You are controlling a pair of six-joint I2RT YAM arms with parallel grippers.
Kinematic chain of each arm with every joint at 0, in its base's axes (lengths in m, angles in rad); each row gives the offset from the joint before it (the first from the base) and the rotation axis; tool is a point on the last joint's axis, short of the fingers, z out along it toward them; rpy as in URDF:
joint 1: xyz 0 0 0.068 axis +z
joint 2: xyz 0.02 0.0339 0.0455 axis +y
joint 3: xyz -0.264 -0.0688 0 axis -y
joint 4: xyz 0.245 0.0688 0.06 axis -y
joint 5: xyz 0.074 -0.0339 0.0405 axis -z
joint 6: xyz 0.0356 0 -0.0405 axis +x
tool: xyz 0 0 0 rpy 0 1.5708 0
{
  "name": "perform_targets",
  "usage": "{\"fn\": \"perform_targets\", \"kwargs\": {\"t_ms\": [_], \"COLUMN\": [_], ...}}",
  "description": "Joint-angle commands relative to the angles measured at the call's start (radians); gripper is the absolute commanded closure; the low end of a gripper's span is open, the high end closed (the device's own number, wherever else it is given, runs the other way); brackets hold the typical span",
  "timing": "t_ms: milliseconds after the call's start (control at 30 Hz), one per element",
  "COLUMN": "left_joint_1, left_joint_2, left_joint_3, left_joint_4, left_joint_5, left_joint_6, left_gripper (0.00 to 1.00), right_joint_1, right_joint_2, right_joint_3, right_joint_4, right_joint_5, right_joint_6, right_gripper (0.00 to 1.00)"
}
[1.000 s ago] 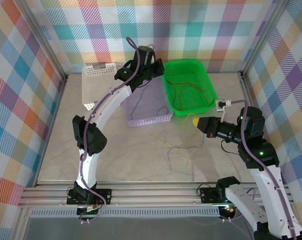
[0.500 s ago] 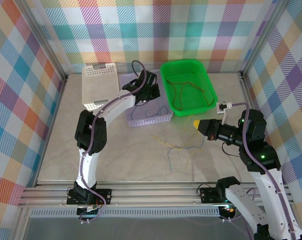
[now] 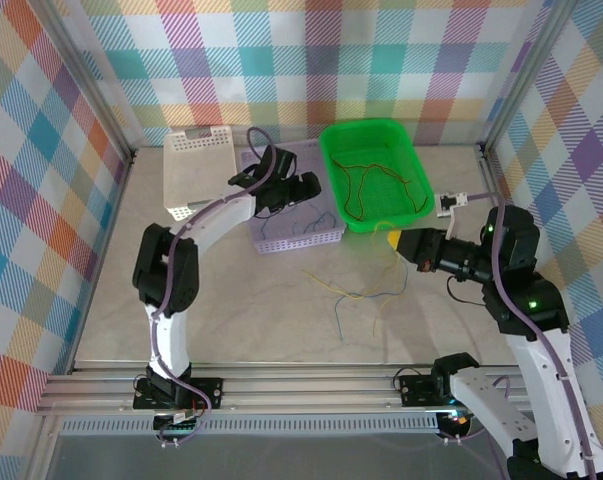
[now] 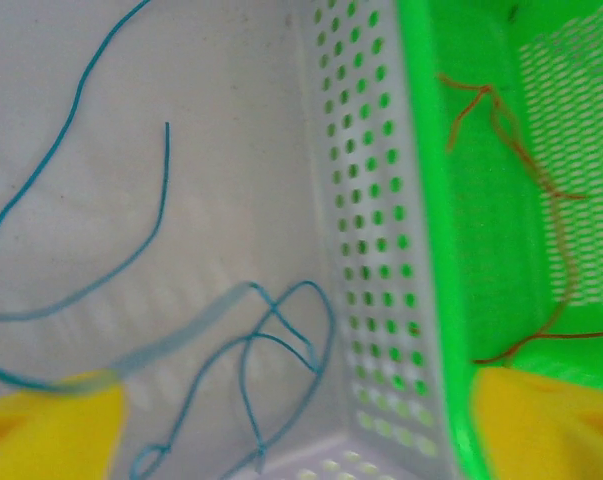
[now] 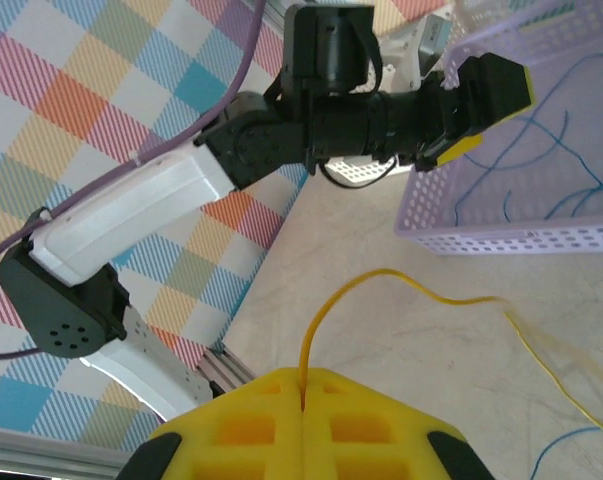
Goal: Untangle the cables
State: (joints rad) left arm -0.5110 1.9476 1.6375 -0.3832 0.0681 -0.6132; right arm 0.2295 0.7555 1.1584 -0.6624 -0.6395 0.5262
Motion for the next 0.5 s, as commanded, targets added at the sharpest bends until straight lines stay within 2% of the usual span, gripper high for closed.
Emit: {"fn": "perform_targets", "kwargs": {"t_ms": [0,167,467], "left_joint_1": [-0.008,-0.031,-0.119], "left_joint_2": [-0.147,-0.305,-0.584], "left_joint_3": [-0.065,-0.212,-0.515], "left_joint_4": [0.029,0.087,0.547], "left_joint_5": [0.048,0.078,0.336], "left_joint_6": [-0.002,-0.029,-0.096], "left_gripper": [0.0,0.0,0.0], "right_joint_1": [0.007,0.007,0.007], "right_joint_2": [0.02,0.068,0.133], "right_joint_3": [0.081,0.168,0.168], "right_joint_4": [-0.019,-0.014,0.092], "right_joint_5": [-0.046,-0.071,-0.194], "right_joint_6": [-0.009,0.004,0.104], "right_gripper": [1.0,1.0,1.0]}}
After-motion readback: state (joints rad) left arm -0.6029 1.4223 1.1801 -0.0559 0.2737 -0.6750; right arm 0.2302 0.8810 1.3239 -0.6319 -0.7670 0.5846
